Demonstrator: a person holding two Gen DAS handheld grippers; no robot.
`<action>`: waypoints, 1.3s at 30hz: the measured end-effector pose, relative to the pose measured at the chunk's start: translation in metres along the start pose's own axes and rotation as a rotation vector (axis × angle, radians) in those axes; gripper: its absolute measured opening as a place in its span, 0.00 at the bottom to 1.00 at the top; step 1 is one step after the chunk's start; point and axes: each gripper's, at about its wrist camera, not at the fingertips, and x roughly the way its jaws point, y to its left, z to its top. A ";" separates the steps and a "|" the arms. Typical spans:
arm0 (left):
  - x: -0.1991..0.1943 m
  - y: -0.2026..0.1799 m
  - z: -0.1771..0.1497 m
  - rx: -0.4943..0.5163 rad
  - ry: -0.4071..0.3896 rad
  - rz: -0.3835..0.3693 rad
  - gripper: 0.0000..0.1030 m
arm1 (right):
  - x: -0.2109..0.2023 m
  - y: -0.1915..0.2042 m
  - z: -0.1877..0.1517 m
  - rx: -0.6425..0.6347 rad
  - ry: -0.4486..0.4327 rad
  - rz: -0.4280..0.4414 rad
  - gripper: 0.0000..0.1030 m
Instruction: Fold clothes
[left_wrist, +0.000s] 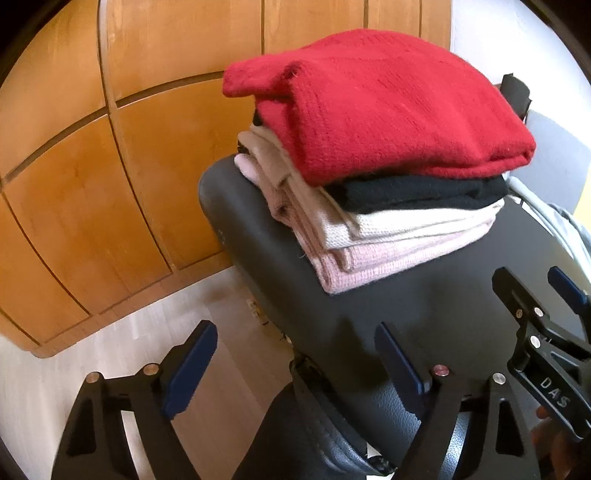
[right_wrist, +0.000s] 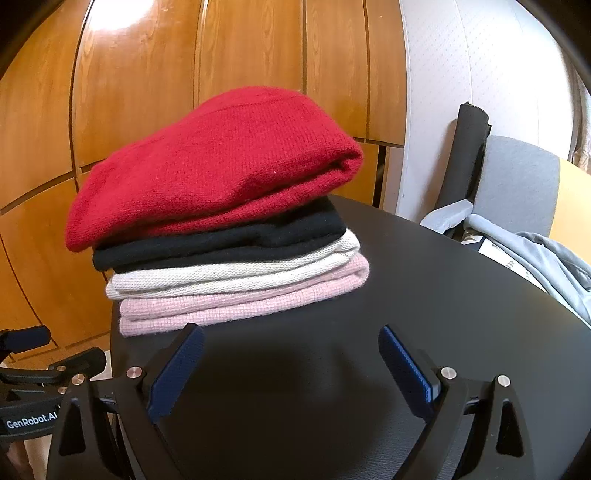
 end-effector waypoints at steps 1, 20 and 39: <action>0.000 -0.001 0.000 0.002 -0.001 0.001 0.83 | 0.000 0.000 0.000 -0.001 -0.001 0.002 0.95; -0.004 -0.006 -0.002 0.024 -0.009 0.038 0.77 | 0.001 -0.002 0.000 0.002 0.000 0.007 0.95; 0.001 -0.005 -0.003 0.018 0.017 0.042 0.77 | 0.001 -0.002 0.000 0.016 -0.003 0.010 0.95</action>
